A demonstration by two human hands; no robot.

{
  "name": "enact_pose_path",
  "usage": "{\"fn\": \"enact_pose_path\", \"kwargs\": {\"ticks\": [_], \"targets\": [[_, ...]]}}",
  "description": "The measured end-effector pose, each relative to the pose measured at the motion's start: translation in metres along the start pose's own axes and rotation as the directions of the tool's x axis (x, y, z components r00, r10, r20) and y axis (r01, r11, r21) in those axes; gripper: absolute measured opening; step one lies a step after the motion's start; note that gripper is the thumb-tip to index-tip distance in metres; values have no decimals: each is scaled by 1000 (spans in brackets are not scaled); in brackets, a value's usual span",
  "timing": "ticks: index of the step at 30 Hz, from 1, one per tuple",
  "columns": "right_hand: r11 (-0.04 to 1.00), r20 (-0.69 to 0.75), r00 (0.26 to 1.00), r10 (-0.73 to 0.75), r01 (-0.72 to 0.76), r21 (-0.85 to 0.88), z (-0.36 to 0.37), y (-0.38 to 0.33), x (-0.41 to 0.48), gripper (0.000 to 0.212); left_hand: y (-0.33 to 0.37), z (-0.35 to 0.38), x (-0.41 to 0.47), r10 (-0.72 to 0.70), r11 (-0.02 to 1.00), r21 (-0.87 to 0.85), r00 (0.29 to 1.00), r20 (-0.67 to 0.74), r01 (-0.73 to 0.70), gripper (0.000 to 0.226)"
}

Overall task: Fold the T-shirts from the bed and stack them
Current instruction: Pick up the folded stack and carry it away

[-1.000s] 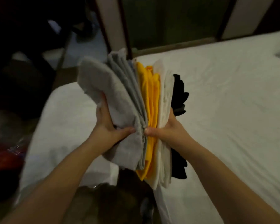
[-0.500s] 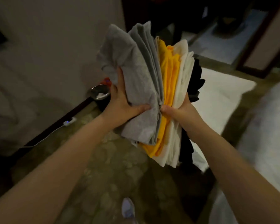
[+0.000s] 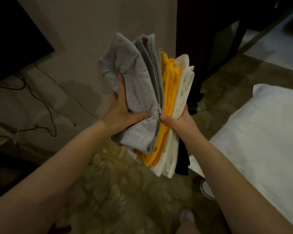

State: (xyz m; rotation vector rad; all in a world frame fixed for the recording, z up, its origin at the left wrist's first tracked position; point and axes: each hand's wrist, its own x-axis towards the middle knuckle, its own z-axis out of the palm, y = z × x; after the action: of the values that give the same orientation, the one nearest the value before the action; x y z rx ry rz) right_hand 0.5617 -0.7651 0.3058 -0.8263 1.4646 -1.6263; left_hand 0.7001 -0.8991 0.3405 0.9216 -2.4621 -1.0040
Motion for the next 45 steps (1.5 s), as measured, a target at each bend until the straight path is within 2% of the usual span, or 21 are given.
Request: {"fn": "enact_pose_path", "kwargs": {"ticks": [6, 9, 11, 17, 19, 21, 26, 28, 31, 32, 35, 36, 39, 40, 43, 45], "targets": [[999, -84, 996, 12, -9, 32, -43, 9, 123, 125, -18, 20, 141, -15, 998, -54, 998, 65, 18, 139], [1000, -116, 993, 10, -13, -22, -75, 3, 197, 123, -17, 33, 224, -22, 1000, -21, 998, 63, 23, 139], [999, -137, 990, 31, -28, 28, -93, 1, 238, 120, -13, 40, 275, -60, 998, -8, 995, 81, 60, 132], [998, -270, 961, 53, -47, 30, -176, -3, 347, 116, 10, 79, 423, -33, 995, -79, 963, 267, 56, 122], [998, -328, 942, 68, -63, 28, -210, -9, 380, 115, 26, 98, 473, -50, 992, -96, 943, 328, 86, 130], [999, -406, 913, 34, -33, 11, -249, -18, 410, 119, 47, 121, 529, 31, 997, -71, 938, 346, -7, 136], [1000, -603, 798, 4, 0, 6, -347, -46, 460, 136, 114, 186, 645, 232, 973, -99, 867, 440, -210, 124], [1000, -655, 756, 0, -5, -5, -390, -53, 479, 133, 146, 215, 687, 281, 959, -106, 832, 478, -263, 125], [1000, -725, 689, 22, -14, 17, -467, -62, 509, 107, 195, 271, 752, 330, 943, -144, 783, 527, -301, 124], [1000, -738, 675, 18, -19, 7, -498, -65, 518, 107, 211, 292, 773, 348, 937, -167, 768, 538, -308, 123], [997, -766, 642, 9, -66, -44, -587, -77, 549, 133, 256, 355, 833, 360, 933, -230, 745, 561, -277, 125], [996, -772, 635, 9, -72, -48, -616, -83, 562, 130, 271, 375, 856, 362, 932, -239, 743, 563, -274, 124], [998, -769, 638, 37, -55, 2, -689, -91, 603, 93, 306, 422, 919, 330, 944, -224, 750, 573, -244, 122], [999, -761, 648, 28, -39, 3, -710, -93, 619, 92, 313, 434, 940, 316, 948, -214, 757, 572, -234, 122], [998, -731, 682, 30, -64, -19, -772, -95, 673, 120, 331, 470, 1006, 278, 960, -199, 775, 567, -199, 124], [997, -713, 700, 40, -72, -15, -817, -94, 708, 125, 342, 495, 1050, 252, 966, -186, 792, 556, -178, 124]]}}
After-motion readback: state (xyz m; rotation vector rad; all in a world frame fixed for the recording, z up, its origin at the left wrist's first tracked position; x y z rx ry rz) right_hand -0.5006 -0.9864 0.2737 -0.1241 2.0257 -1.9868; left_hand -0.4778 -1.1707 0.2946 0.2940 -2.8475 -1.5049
